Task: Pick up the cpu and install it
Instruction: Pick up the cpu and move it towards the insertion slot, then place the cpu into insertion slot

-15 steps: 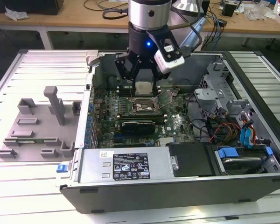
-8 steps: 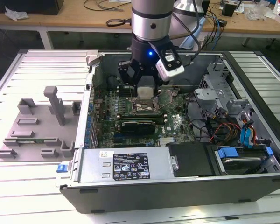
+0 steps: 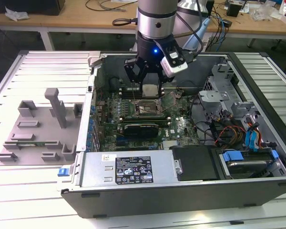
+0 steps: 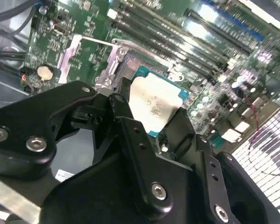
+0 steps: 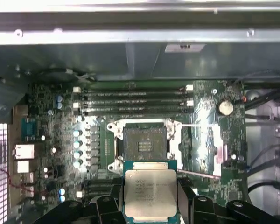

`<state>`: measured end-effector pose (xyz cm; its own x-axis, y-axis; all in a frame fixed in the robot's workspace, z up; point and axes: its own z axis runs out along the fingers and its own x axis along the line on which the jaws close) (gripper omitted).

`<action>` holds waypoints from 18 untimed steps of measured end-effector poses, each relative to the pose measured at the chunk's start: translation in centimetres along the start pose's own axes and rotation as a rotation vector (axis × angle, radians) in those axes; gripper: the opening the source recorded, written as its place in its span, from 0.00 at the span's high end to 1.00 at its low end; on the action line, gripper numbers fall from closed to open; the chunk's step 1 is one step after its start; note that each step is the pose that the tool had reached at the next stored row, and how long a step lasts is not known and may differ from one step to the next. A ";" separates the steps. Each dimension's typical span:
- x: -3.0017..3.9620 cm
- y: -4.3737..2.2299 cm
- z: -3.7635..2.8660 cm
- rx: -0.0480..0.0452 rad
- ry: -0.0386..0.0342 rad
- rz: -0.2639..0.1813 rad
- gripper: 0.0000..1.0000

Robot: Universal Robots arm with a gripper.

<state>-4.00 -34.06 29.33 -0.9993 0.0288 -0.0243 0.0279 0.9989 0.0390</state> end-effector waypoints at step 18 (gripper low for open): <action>-0.06 1.33 0.08 -0.0001 0.0001 -0.001 0.45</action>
<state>-3.90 -32.73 29.31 -0.9993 0.0275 -0.0242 0.0265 0.9989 0.0391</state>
